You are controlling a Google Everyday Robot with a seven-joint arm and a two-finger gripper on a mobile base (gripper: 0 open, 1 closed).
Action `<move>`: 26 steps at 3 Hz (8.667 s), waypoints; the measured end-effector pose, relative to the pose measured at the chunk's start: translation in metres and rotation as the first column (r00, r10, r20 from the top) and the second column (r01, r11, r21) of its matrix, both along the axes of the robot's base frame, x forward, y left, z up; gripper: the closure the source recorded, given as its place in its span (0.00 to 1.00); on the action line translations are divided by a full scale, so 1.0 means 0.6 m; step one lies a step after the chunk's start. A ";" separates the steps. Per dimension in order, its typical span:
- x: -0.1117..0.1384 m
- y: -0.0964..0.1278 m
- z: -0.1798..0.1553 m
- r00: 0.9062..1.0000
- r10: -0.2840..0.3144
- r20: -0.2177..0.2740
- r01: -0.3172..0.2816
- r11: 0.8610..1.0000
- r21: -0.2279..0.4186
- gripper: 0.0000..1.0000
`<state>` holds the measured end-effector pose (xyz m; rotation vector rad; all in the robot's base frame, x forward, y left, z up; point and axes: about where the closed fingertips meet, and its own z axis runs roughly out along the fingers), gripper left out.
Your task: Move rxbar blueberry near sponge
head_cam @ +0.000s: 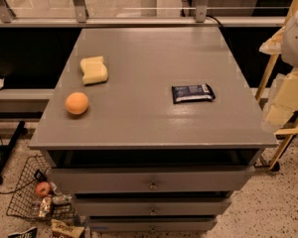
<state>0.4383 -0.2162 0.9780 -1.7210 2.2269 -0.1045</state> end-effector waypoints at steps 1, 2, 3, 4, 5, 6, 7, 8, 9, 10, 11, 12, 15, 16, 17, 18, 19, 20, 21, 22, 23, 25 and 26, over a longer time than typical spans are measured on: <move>0.006 -0.001 -0.001 1.000 0.004 0.002 -0.004 1.000 0.001 0.00; 0.072 -0.007 -0.011 0.998 0.052 0.020 -0.053 0.999 0.013 0.00; 0.162 0.003 -0.035 0.994 0.108 0.028 -0.109 0.992 0.057 0.00; 0.250 0.016 -0.106 0.993 0.114 -0.031 -0.111 0.989 0.097 0.00; 0.266 0.022 -0.126 0.992 0.122 -0.038 -0.117 0.988 0.100 0.00; 0.285 0.047 -0.152 0.987 0.153 -0.052 -0.147 0.984 0.098 0.00; 0.302 0.084 -0.173 0.976 0.206 -0.071 -0.200 0.976 0.084 0.00; 0.313 0.107 -0.193 0.968 0.229 -0.099 -0.224 0.973 0.062 0.00; 0.314 0.114 -0.214 0.966 0.222 -0.133 -0.219 0.975 0.032 0.00; 0.317 0.112 -0.247 0.964 0.204 -0.174 -0.204 0.979 0.016 0.02; 0.319 0.115 -0.263 0.960 0.206 -0.188 -0.206 0.978 0.018 0.24; 0.322 0.113 -0.261 0.963 0.205 -0.177 -0.206 0.979 0.016 0.47; 0.337 0.097 -0.193 0.977 0.197 -0.078 -0.197 0.980 -0.001 1.00; 0.358 0.066 -0.115 0.981 0.185 0.059 -0.184 0.983 -0.024 1.00; 0.361 0.073 -0.119 0.979 0.193 0.061 -0.192 0.981 -0.015 1.00; 0.388 0.143 -0.083 0.942 0.293 0.165 -0.302 0.953 0.031 1.00; 0.417 0.249 -0.052 0.867 0.429 0.253 -0.459 0.886 0.070 1.00; 0.448 0.347 -0.066 0.808 0.527 0.265 -0.568 0.816 0.109 1.00; 0.473 0.451 -0.136 0.746 0.642 0.179 -0.665 0.735 0.135 1.00; 0.480 0.495 -0.171 0.710 0.692 0.130 -0.704 0.696 0.144 1.00; 0.484 0.501 -0.176 0.709 0.692 0.132 -0.705 0.694 0.146 0.82; 0.490 0.513 -0.186 0.708 0.693 0.137 -0.706 0.692 0.149 0.36; 0.492 0.518 -0.191 0.708 0.693 0.139 -0.707 0.691 0.151 0.12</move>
Offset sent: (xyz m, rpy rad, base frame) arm 0.0880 -0.0118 -0.0150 0.0278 -0.0266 0.1082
